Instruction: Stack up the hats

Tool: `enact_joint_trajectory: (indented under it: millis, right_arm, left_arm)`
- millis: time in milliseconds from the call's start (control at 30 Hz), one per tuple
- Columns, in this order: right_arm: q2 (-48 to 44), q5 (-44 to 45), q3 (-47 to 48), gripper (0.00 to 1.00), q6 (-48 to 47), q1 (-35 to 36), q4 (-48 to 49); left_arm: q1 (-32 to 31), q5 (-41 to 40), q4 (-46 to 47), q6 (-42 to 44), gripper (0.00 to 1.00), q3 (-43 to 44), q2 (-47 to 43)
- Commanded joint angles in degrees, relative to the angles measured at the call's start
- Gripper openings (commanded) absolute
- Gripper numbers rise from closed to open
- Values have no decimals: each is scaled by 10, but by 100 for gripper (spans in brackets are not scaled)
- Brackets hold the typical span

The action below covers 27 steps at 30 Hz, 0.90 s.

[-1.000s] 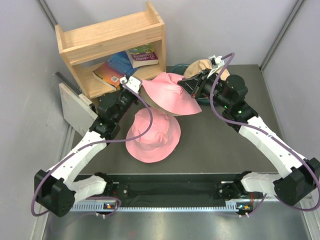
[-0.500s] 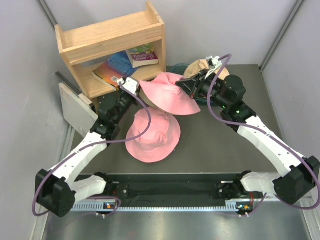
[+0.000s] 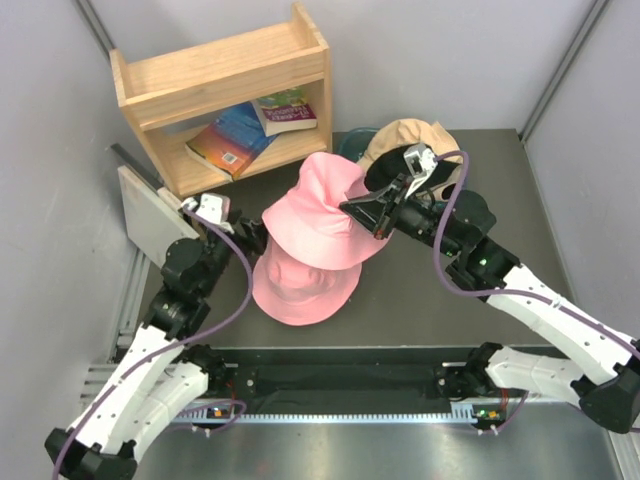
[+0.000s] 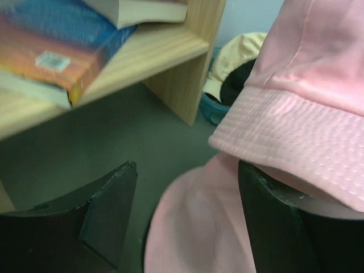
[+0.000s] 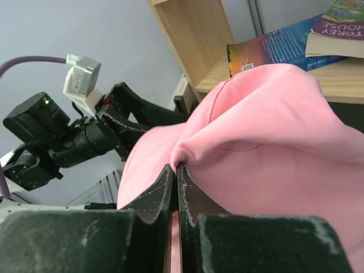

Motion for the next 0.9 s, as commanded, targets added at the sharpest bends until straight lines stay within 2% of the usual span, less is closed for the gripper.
enact_joint_trajectory:
  millis: [0, 33, 200, 400, 500, 533, 600, 667, 867]
  right_arm:
    - [-13, 35, -13, 0, 11, 32, 26]
    - [-12, 39, -19, 0, 11, 37, 24]
    - [-14, 75, -36, 0, 14, 61, 12]
    - [-27, 110, -63, 0, 19, 90, 0]
    - [-30, 116, -74, 0, 28, 103, 1]
    - [-30, 118, -77, 0, 28, 106, 2]
    - [-29, 127, -83, 0, 31, 116, 2]
    - [-30, 134, -86, 0, 30, 122, 1]
    - [-36, 139, -87, 0, 29, 128, -5]
  left_arm:
    - [1, -31, -182, -149, 77, 21, -54]
    - [1, -29, -197, -195, 78, 21, -64]
    - [1, -18, -274, -321, 78, 8, -149]
    - [1, 6, -291, -408, 77, 7, -224]
    - [2, 20, -239, -432, 79, -17, -246]
    - [2, 21, -196, -437, 80, -25, -248]
    - [1, 54, -151, -452, 80, -48, -239]
    - [1, 71, -94, -460, 80, -59, -210]
    - [1, 100, -33, -436, 79, -47, -121]
